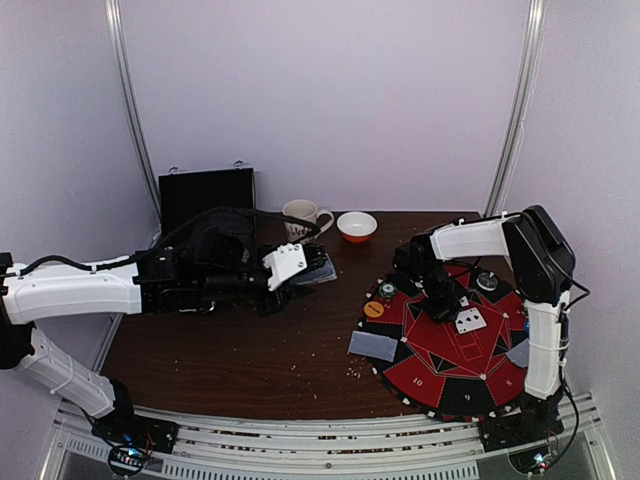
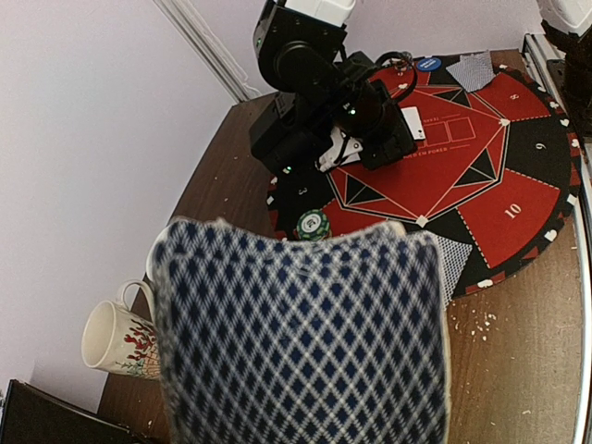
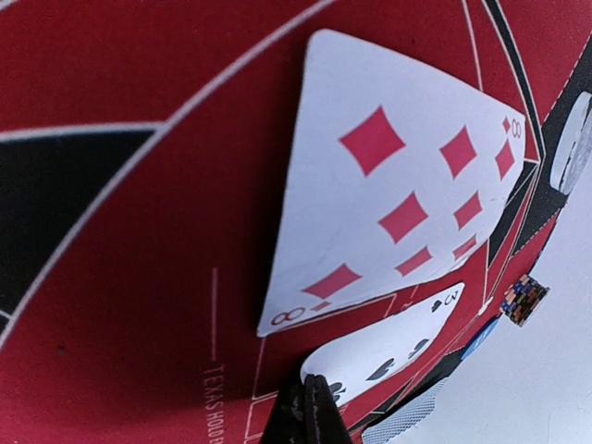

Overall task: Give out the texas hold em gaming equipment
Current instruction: Flop the poker card into the community card area.

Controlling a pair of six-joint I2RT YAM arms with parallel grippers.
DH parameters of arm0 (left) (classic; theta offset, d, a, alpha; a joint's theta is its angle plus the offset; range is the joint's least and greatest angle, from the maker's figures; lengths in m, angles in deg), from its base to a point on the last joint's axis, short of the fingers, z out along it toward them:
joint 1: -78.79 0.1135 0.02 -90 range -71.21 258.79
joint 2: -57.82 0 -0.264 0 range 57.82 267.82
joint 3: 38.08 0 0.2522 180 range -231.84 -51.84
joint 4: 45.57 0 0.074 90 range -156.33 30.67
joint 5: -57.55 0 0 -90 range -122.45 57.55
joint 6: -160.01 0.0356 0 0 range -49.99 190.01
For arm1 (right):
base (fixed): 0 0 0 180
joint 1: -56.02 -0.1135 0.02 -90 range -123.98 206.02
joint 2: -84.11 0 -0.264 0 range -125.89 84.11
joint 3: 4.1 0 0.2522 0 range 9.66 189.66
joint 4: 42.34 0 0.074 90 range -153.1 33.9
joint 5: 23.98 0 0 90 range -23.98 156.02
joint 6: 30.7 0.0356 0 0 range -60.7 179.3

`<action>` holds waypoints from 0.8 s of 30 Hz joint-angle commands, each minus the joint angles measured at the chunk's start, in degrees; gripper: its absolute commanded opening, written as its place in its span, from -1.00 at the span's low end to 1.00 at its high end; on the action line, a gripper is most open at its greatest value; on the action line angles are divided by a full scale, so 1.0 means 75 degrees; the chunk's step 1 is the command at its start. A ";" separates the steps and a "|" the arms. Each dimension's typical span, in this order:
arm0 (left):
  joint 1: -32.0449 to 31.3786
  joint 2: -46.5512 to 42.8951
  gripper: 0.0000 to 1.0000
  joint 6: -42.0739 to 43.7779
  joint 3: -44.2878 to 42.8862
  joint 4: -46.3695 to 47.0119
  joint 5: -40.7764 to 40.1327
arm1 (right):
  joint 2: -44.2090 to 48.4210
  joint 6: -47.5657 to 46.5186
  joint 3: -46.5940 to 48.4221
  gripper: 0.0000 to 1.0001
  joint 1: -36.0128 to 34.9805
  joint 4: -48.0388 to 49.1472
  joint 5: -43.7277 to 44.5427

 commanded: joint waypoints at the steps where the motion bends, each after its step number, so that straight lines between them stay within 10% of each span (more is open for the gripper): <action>1: -0.0017 -0.0067 -0.31 0.0068 -0.0082 0.0351 -0.0026 | 0.0120 0.0186 -0.0065 -1.00 -0.0049 0.0286 -0.0655; 24: -0.0017 -0.0088 -0.31 0.0081 -0.0087 0.0339 -0.0021 | -0.0174 0.0123 0.0332 -1.00 -0.0129 0.0395 -0.0555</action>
